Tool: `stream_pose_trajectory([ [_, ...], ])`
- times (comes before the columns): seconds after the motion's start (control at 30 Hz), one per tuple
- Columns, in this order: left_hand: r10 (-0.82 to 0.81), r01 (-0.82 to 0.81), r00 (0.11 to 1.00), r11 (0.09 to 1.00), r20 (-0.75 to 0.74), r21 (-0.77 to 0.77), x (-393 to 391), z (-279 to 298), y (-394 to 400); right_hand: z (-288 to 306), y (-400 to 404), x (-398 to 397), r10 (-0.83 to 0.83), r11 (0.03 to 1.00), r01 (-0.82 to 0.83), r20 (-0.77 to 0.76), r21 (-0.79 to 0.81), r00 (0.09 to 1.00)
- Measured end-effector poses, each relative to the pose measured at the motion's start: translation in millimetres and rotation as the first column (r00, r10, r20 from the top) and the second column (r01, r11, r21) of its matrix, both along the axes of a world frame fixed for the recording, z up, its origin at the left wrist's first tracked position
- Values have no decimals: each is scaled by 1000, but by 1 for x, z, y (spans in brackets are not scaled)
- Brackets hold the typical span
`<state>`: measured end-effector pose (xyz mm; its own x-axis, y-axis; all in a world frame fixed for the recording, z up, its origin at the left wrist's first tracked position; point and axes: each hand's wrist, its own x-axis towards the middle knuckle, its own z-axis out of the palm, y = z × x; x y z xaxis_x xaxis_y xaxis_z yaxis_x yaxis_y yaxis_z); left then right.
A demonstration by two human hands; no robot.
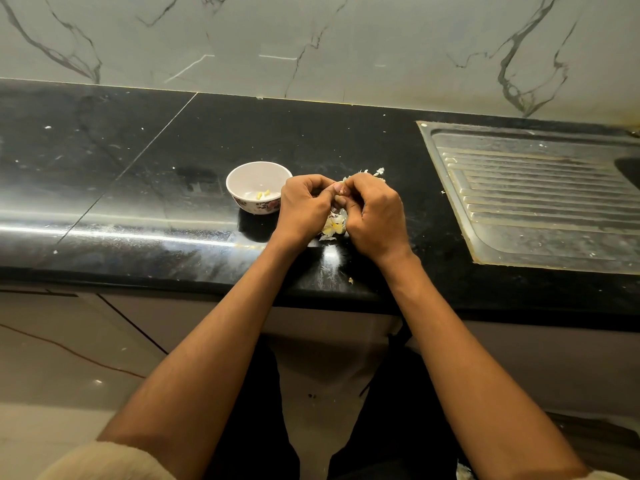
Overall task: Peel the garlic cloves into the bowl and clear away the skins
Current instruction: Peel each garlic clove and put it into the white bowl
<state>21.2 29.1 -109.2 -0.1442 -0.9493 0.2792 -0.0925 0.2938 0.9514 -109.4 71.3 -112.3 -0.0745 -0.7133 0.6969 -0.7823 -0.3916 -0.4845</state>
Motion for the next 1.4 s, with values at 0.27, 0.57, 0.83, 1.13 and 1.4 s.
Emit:
stream_pose_trajectory([
  [0.27, -107, 107, 994, 994, -18, -1, 2, 0, 1, 1, 0, -1, 7, 998, -11, 58, 54, 998],
  [0.57, -128, 134, 988, 989, -88, 67, 3, 0, 0, 3, 1, 1, 5, 998, -6, 12, 59, 1000],
  [0.83, -43, 40, 997, 998, -64, -44, 0, 0, 1, 8, 5, -4, 19, 1000, -24, 359, 9, 933],
  [1.13, -39, 34, 998, 993, -43, -117, 1, -4, -4, 4, 3, -5, -11, 998, -9, 325, 60, 946],
  [1.4, -29, 28, 1000, 993, -6, -118, 0, -5, -5, 4, 2, -5, 9, 998, -33, 382, 56, 924],
])
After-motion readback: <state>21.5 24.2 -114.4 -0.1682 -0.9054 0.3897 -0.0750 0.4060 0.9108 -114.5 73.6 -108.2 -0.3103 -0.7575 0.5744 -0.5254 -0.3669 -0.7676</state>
